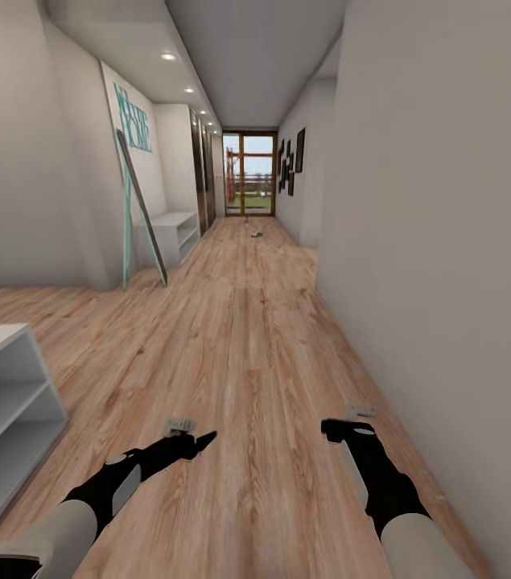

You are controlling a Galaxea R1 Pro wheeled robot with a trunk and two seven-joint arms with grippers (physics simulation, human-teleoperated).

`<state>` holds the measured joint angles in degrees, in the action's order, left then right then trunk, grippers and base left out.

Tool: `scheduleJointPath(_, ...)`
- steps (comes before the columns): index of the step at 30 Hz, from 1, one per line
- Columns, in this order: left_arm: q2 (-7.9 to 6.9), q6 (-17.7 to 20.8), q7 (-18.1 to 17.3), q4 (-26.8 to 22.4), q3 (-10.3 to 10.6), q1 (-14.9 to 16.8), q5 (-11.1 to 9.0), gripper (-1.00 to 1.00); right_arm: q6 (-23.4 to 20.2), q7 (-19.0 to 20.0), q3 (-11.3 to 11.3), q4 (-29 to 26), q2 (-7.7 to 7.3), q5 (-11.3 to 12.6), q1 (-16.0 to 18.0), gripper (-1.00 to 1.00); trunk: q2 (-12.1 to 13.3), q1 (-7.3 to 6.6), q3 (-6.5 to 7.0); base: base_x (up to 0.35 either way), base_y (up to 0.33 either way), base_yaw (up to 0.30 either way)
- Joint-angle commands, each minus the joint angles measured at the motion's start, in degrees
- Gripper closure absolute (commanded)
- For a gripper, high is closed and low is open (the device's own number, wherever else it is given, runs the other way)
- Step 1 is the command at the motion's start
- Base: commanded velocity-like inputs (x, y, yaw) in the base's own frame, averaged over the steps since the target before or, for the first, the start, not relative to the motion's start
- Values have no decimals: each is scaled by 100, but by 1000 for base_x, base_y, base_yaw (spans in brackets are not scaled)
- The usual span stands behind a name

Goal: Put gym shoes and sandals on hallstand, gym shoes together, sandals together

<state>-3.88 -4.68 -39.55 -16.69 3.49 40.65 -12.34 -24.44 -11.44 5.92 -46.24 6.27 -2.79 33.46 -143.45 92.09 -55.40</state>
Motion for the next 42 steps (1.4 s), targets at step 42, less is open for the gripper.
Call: scheduleJointPath(42,28,-36,1617,8,55,4,-49,-100,-34,10,3,1,15,-29,2,-100,-2,2,122,346,0,0)
